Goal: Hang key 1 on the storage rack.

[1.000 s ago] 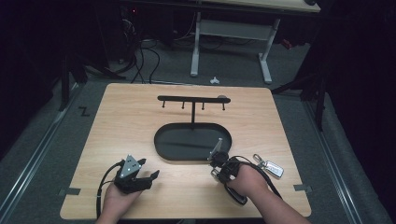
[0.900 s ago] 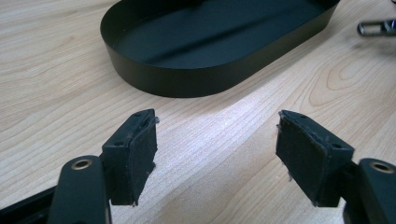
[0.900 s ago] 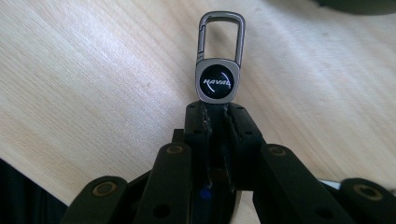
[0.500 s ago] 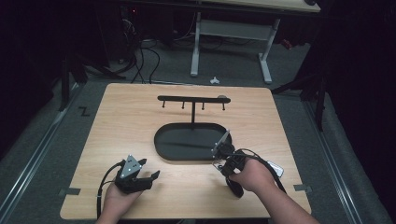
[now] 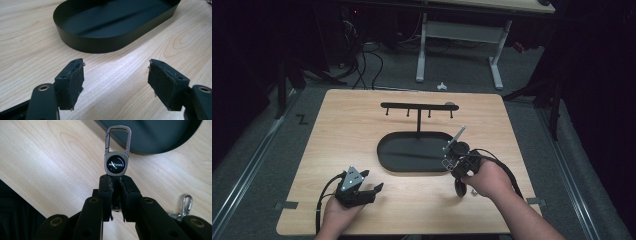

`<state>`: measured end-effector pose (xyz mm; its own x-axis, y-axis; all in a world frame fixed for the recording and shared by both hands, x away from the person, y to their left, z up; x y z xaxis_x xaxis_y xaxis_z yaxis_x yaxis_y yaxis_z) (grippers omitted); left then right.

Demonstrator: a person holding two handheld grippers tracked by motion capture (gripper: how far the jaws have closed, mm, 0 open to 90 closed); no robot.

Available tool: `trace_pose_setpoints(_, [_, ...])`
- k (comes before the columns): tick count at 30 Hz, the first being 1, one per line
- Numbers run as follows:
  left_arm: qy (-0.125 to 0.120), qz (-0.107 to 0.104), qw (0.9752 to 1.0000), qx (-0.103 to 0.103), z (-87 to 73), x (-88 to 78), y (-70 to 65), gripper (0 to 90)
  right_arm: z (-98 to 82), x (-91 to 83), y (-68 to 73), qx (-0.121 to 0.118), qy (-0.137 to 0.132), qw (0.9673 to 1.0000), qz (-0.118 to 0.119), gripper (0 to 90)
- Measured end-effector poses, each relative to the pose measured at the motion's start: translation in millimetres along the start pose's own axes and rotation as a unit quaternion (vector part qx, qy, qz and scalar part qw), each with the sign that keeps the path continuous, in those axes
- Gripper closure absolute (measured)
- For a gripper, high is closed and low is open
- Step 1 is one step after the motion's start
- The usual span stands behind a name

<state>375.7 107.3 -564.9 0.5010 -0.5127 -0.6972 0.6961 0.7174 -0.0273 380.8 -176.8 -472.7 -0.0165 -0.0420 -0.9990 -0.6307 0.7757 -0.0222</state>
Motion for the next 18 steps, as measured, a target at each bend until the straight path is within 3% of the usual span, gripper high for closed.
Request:
trace_pose_setpoints(2, [0.0, 0.0, 1.0, 0.001, 0.0, 0.2, -0.1, 29.4, 2.9, -3.6, -4.5, -0.015, -0.009, 0.9998, -0.007, 80.6])
trace_pose_setpoints(3, [0.0, 0.0, 1.0, 0.001, 0.1, 0.1, -0.2, 29.5, 2.8, -5.3, -3.9, -0.005, -0.008, 0.9999, -0.005, 80.5])
trace_pose_setpoints(10, [-0.001, -0.001, 1.0, 0.001, 0.3, -1.0, -0.3, 29.5, 8.8, -14.4, -6.8, 0.005, -0.018, 0.9998, -0.004, 80.6])
trace_pose_setpoints(18, [-0.001, -0.002, 1.0, 0.002, 0.3, -0.3, -1.0, 29.5, 19.5, -25.1, -8.2, 0.004, -0.027, 0.9996, 0.0, 80.6])
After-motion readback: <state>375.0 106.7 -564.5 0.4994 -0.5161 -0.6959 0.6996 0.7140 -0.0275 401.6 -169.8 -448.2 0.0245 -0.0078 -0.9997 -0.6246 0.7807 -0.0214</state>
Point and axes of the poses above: each handheld gripper's, and its own axes: x roughly forward along the jaws, z roughly out of its top, y roughly to its left, the point moved 8 cm from there along x, roughly forward along the jaws, and after that the axes turned 12 degrees about y, right-handed, at the moved point
